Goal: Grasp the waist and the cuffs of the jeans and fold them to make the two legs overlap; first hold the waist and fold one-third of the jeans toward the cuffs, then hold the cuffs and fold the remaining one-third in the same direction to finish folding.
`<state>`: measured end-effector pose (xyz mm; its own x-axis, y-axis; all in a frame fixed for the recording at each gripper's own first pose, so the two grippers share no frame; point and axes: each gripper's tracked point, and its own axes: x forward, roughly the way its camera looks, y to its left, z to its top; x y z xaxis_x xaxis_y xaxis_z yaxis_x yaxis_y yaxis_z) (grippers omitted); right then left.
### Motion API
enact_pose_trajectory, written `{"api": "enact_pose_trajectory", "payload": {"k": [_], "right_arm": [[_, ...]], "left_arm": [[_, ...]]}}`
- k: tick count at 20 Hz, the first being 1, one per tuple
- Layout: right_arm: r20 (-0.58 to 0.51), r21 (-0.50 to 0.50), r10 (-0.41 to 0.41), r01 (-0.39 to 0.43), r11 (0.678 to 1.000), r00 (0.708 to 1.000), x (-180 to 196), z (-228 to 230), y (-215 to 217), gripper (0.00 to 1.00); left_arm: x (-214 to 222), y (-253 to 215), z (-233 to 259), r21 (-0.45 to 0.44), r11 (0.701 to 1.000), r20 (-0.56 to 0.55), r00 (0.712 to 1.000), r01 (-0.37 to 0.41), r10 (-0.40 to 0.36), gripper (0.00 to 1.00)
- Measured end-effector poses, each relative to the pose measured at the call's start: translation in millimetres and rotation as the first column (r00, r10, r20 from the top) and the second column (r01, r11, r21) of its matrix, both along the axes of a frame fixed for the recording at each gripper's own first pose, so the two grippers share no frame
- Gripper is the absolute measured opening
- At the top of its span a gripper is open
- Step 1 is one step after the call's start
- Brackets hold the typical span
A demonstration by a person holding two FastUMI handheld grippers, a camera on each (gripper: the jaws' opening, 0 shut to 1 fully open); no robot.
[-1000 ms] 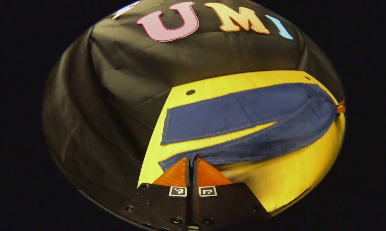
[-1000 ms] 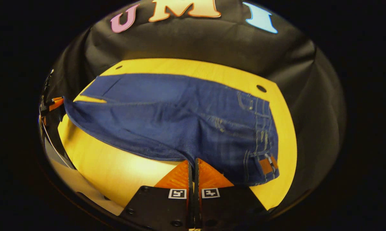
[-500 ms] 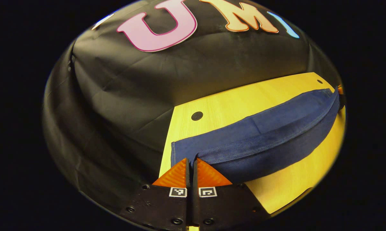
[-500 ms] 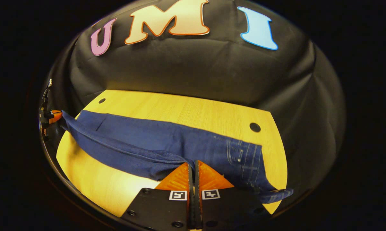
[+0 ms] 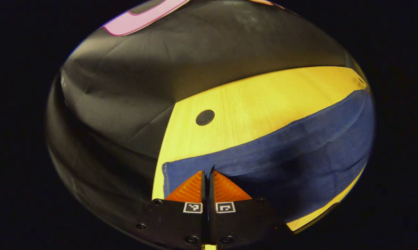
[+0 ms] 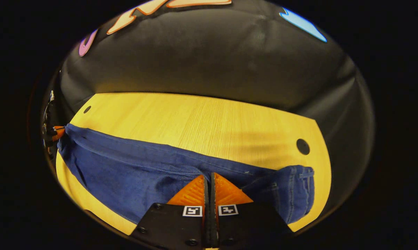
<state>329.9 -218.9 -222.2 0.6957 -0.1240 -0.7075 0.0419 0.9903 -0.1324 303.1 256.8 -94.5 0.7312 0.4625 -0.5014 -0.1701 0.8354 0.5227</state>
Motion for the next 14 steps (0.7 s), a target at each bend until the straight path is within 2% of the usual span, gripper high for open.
{"api": "enact_pose_trajectory", "payload": {"k": [2, 3, 4, 6, 7, 8, 11, 14], "right_arm": [[0.004, -0.001, 0.011, -0.011, 1.000, 1.000, -1.1, -1.5, -2.4, 0.06], [0.006, -0.011, 0.006, -0.006, 1.000, 1.000, -1.9, 0.5, -8.5, 0.15], [0.011, 0.000, 0.006, -0.006, 1.000, 1.000, -4.2, 4.7, -10.1, 0.36], [0.029, 0.061, -0.014, 0.012, 0.998, 0.999, -13.8, 17.1, -14.6, 0.79], [0.047, 0.085, -0.032, 0.028, 0.996, 0.998, -17.2, 25.7, -18.7, 1.00], [0.064, 0.102, -0.050, 0.044, 0.994, 0.997, -24.5, 34.6, -27.5, 1.00], [0.107, 0.074, -0.099, 0.092, 0.993, 0.989, -54.5, 61.3, -68.5, 1.00], [0.086, 0.042, -0.132, 0.129, 0.991, 0.988, -96.9, 63.4, -118.5, 1.00]], "left_arm": [[-5.0, 5.4, -9.7, -0.043, 0.999, 0.006, 1.000, -0.025, 0.025, 0.02], [-8.4, 13.3, -14.4, -0.042, 0.998, 0.014, 0.999, -0.050, 0.051, 0.27], [-12.8, 20.1, -5.2, -0.019, 0.997, 0.041, 0.996, -0.076, 0.077, 0.51], [-8.2, 13.0, 6.7, -0.102, 0.992, 0.156, 0.984, -0.068, 0.083, 1.00], [-5.8, 14.9, 8.8, -0.149, 0.988, 0.209, 0.975, -0.049, 0.080, 1.00], [-4.4, 13.5, 12.1, -0.181, 0.983, 0.255, 0.964, -0.028, 0.075, 0.95], [-0.4, 10.6, 12.4, -0.196, 0.980, 0.335, 0.941, 0.029, 0.039, 0.96], [-0.8, 14.8, 11.3, -0.269, 0.959, 0.369, 0.929, 0.087, 0.019, 0.96]]}}
